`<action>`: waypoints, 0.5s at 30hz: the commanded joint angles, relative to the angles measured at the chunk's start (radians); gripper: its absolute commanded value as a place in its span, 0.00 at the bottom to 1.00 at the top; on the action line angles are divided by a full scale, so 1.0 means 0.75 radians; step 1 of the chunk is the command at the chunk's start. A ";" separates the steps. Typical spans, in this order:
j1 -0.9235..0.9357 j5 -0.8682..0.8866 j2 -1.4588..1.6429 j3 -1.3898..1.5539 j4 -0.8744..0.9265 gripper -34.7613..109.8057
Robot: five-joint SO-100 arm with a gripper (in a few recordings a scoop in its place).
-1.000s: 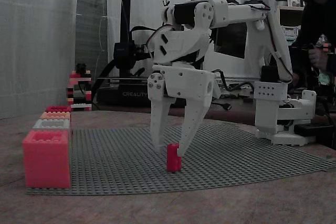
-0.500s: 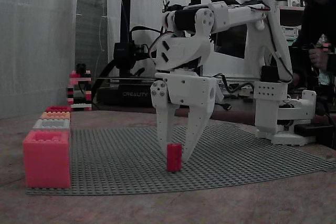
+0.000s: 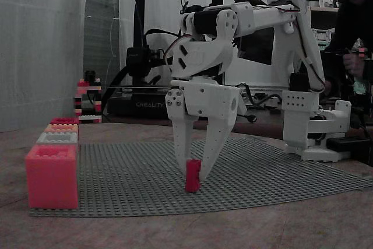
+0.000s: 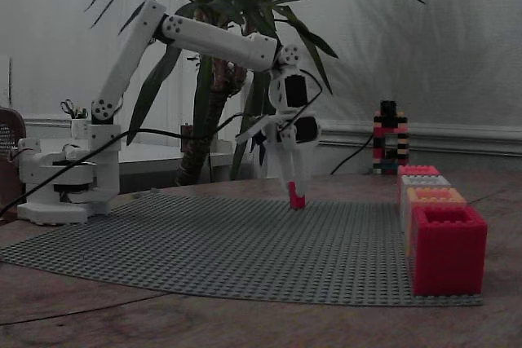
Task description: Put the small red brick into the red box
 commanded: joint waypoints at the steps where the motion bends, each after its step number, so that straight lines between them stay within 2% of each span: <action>1: 0.008 -0.012 0.160 -0.010 -0.027 0.24; 8: 0.053 -0.100 0.268 -0.022 -0.117 0.24; 15: 0.270 -0.274 0.325 -0.125 -0.237 0.24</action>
